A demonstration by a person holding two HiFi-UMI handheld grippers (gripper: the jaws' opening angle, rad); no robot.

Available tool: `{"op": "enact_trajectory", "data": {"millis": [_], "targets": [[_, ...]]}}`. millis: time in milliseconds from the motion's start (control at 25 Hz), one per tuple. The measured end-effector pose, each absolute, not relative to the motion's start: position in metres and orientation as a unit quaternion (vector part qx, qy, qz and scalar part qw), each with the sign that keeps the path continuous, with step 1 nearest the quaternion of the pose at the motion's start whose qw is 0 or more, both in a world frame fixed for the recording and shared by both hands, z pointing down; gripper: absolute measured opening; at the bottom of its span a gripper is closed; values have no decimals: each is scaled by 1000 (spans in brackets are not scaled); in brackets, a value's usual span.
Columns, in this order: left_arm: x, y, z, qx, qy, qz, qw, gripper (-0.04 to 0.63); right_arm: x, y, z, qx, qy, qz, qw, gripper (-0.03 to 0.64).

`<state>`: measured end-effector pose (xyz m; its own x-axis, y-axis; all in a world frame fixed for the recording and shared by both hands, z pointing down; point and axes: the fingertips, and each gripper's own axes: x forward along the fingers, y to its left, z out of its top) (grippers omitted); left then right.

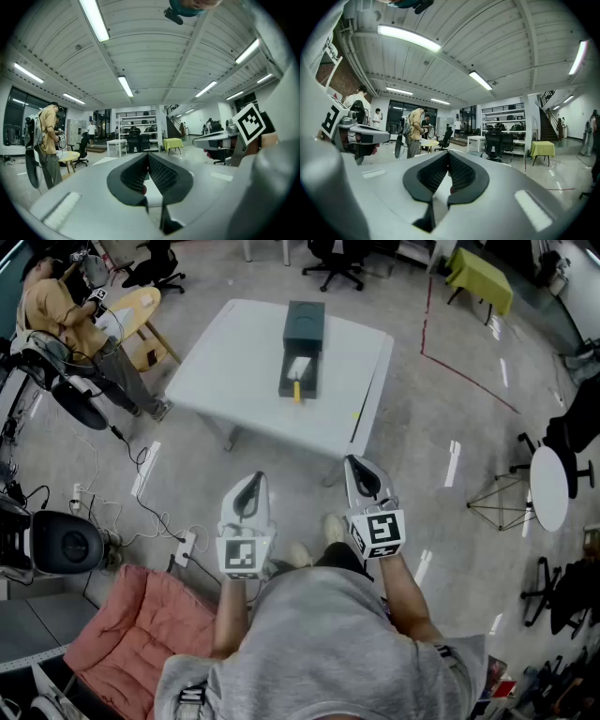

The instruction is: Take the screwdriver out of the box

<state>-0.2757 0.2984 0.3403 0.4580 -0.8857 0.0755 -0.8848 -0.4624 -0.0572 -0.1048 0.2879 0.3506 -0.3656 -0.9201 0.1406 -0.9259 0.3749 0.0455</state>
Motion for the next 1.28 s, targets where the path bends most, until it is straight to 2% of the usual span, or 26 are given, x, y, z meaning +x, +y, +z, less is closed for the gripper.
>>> {"op": "enact_trajectory", "data": {"millis": [640, 1280], "targets": [[-256, 265, 338, -860, 508, -47, 5, 12, -83, 263, 349, 576, -815, 22, 61, 3], [-183, 123, 353, -844, 532, -65, -15, 12, -14, 110, 360, 544, -836, 32, 65, 3]]}}
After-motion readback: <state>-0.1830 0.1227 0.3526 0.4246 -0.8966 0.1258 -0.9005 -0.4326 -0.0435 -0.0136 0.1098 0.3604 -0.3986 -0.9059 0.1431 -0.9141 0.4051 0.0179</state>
